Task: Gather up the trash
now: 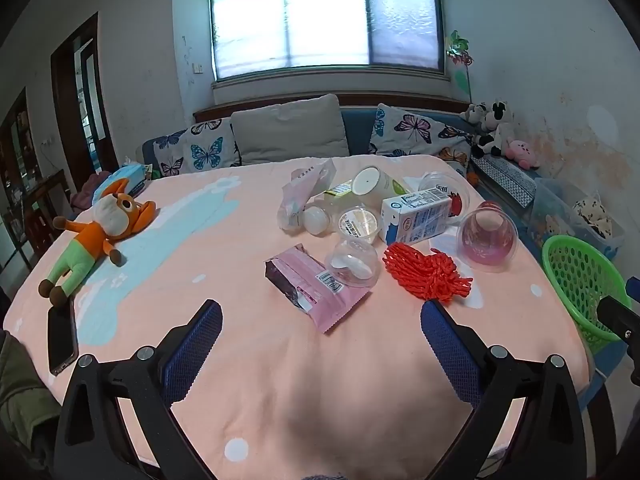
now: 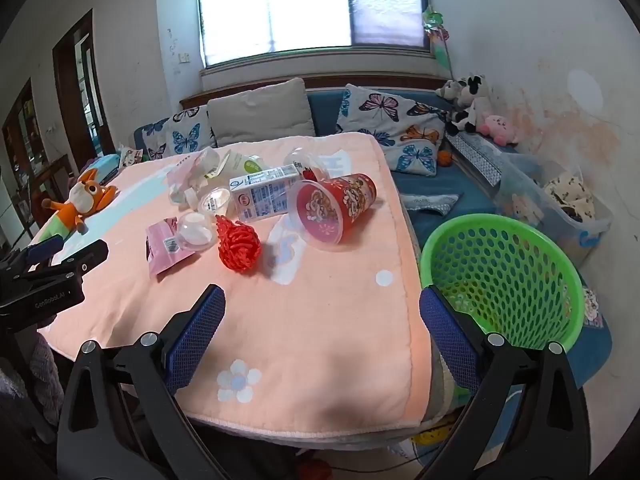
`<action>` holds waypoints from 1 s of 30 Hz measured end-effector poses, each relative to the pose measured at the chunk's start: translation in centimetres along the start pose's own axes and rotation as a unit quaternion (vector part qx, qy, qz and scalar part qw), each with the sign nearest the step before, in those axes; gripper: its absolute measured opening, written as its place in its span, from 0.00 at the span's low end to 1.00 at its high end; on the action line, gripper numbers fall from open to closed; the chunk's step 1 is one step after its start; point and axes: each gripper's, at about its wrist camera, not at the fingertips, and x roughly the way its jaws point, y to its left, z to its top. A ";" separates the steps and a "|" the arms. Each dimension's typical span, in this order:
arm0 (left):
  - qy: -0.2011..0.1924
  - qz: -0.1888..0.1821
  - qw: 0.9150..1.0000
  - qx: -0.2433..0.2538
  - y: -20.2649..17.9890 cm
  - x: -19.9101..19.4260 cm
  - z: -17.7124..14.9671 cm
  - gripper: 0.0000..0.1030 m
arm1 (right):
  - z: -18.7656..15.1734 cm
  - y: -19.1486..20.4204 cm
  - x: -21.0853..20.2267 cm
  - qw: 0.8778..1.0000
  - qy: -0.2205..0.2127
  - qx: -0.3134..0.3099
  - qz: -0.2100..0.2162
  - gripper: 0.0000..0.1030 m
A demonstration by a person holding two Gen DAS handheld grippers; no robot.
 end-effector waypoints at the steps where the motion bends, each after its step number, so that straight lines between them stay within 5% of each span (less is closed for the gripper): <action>1: 0.000 0.001 1.000 0.000 0.0 0.0 0.0 0.94 | 0.0 0.1 0.0 1.000 0.002 -0.005 -0.003 0.94; 30: 0.000 -0.004 1.000 -0.004 0.1 0.4 -0.1 0.94 | 0.0 0.1 0.0 1.000 0.002 -0.001 -0.002 0.94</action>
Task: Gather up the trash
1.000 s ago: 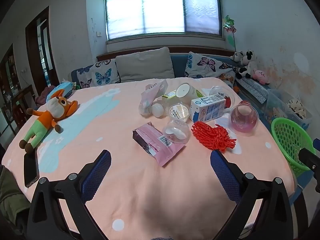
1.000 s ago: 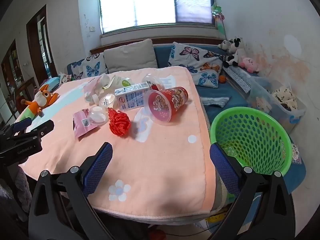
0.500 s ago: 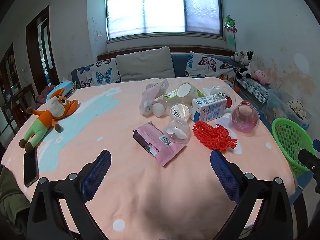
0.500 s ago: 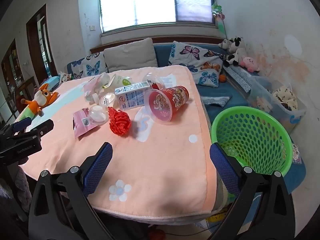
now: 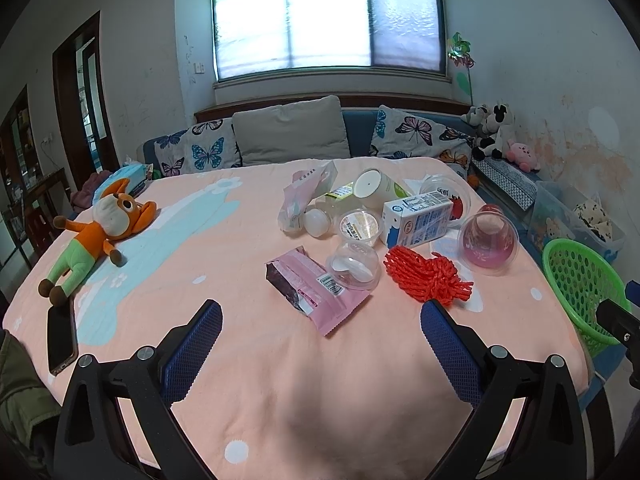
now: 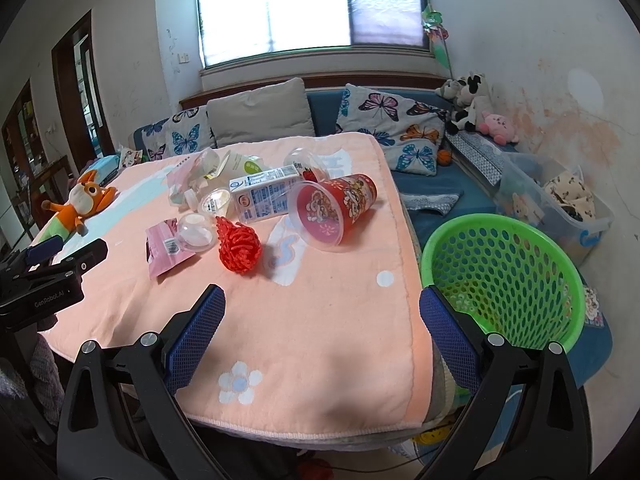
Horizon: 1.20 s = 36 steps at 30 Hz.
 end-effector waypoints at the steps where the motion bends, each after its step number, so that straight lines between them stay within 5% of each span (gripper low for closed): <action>1: -0.001 0.000 1.000 -0.001 0.0 -0.2 0.3 0.94 | 0.0 -0.1 0.0 1.000 0.000 0.000 0.000 0.94; 36: -0.005 0.000 1.000 -0.001 -0.3 -0.5 0.8 0.94 | 0.4 -0.1 0.0 1.000 -0.001 0.000 0.002 0.94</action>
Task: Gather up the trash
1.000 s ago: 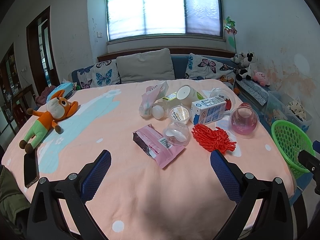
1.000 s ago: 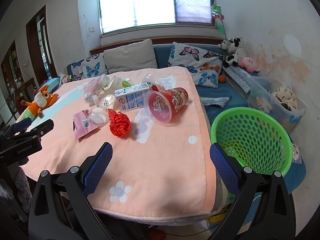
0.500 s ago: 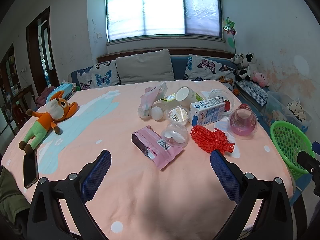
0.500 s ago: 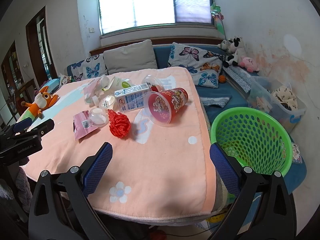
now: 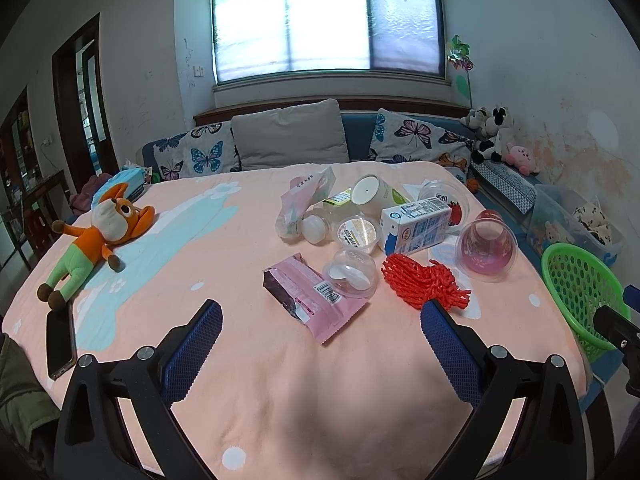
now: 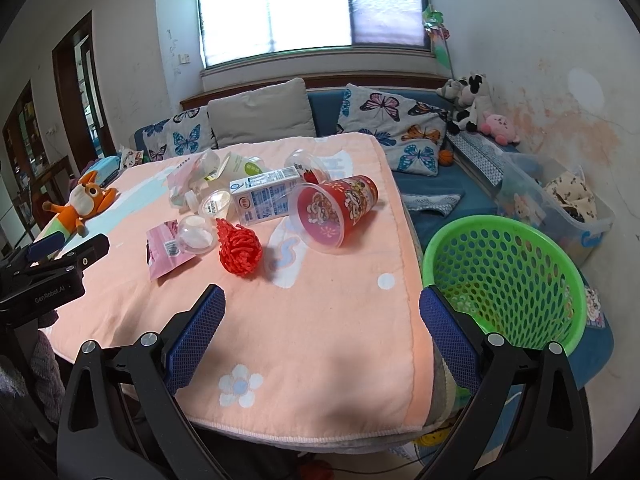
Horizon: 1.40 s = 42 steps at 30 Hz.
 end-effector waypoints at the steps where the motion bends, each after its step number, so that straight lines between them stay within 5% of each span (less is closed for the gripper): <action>1: 0.000 0.000 1.000 0.000 0.0 0.0 0.0 0.94 | 0.0 0.1 0.0 1.000 0.000 0.000 0.001 0.94; 42: 0.022 0.013 1.000 -0.010 1.3 3.7 2.0 0.94 | 4.2 -2.5 5.8 0.999 0.039 0.017 0.034 0.87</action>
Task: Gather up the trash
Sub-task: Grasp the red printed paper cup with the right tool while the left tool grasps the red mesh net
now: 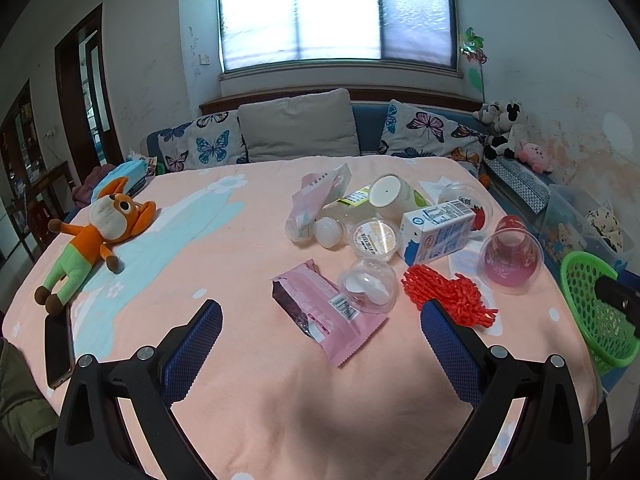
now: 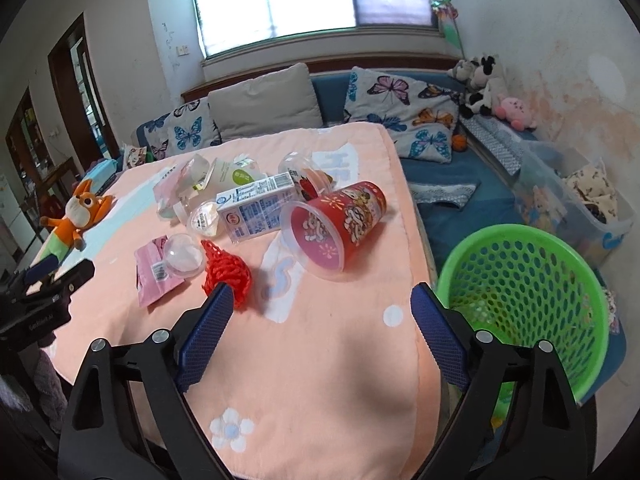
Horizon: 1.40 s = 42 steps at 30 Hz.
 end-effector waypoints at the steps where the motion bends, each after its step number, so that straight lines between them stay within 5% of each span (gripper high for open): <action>1: 0.001 0.000 1.000 0.000 0.1 0.1 0.1 0.94 | 0.3 -0.1 0.3 1.000 0.002 0.001 0.002 0.87; 11: 0.015 0.002 1.000 0.000 0.4 1.7 0.4 0.94 | 4.7 -2.9 5.1 0.995 0.049 0.060 0.061 0.81; 21: 0.027 -0.004 1.000 0.011 -0.6 3.2 0.7 0.94 | 8.1 -6.4 11.2 0.983 0.094 0.137 0.076 0.75; 37: 0.056 -0.045 0.997 0.021 -3.4 4.8 0.9 0.94 | 6.9 -11.0 19.1 0.918 0.181 0.312 0.164 0.71; 42: 0.071 -0.078 0.994 0.032 -5.3 5.4 0.8 0.94 | 6.7 -11.3 18.5 0.915 0.181 0.313 0.180 0.70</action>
